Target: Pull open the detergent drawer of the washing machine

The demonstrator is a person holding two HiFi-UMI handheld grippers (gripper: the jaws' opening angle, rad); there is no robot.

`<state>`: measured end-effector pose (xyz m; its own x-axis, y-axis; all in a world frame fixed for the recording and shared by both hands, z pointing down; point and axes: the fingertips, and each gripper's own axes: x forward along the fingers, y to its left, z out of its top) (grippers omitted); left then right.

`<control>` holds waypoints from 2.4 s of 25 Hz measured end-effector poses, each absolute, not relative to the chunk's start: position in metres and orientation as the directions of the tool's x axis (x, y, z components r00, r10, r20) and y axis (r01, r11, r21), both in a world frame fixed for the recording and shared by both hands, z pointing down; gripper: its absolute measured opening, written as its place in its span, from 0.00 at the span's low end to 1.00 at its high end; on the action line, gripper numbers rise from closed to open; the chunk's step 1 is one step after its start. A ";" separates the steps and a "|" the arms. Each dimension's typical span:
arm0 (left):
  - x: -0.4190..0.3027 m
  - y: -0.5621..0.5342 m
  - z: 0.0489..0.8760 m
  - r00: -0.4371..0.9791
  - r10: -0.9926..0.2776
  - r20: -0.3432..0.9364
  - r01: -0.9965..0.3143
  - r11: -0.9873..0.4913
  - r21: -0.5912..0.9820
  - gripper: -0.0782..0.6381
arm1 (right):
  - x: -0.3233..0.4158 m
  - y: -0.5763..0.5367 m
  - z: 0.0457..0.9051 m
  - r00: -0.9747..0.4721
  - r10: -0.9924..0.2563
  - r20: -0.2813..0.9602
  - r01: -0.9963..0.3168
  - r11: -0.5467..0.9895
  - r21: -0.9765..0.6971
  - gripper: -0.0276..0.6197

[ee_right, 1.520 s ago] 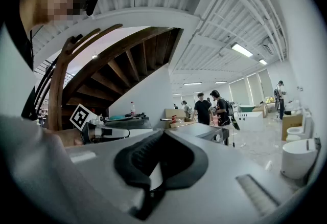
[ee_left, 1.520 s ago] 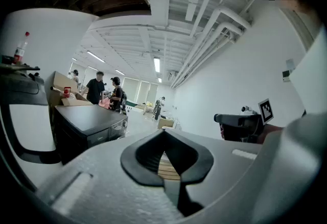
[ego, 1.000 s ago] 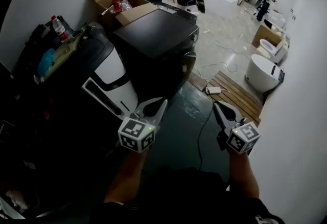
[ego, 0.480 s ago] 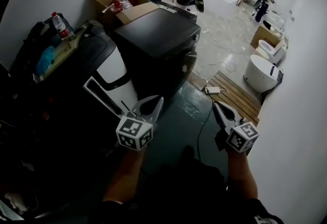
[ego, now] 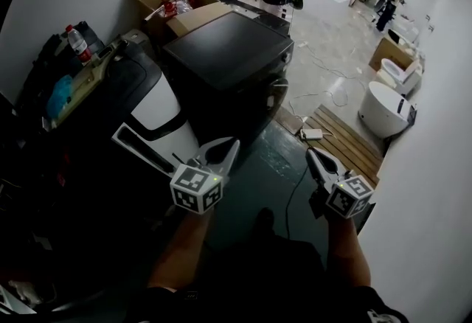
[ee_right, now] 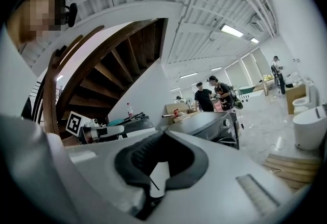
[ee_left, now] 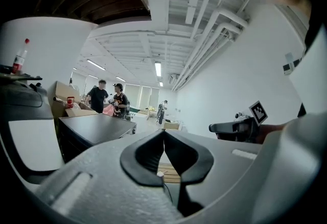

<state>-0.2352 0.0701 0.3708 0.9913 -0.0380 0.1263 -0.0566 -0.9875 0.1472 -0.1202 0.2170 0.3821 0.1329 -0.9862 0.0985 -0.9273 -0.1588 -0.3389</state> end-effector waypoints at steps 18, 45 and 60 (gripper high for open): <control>-0.053 0.040 0.391 0.974 -0.033 0.226 -0.064 -0.989 0.131 0.12 | 0.068 0.179 0.411 0.089 -0.991 0.096 -0.898 -0.122 -0.423 0.04; 0.041 -0.169 0.409 0.976 -0.137 0.171 -0.166 -0.972 0.168 0.12 | 0.165 -0.016 0.436 0.001 -0.978 0.210 -0.905 -0.091 -0.416 0.04; 0.063 -0.312 0.420 0.970 -0.172 0.171 -0.205 -0.959 0.196 0.12 | 0.177 -0.194 0.445 -0.130 -0.957 0.259 -0.930 0.027 -0.368 0.04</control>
<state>0.0634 -0.3124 0.4200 0.9701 -0.1722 0.1710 -0.2048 -0.9590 0.1958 0.1775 -0.1942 0.4450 -0.1299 -0.9572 0.2587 -0.9296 0.0268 -0.3677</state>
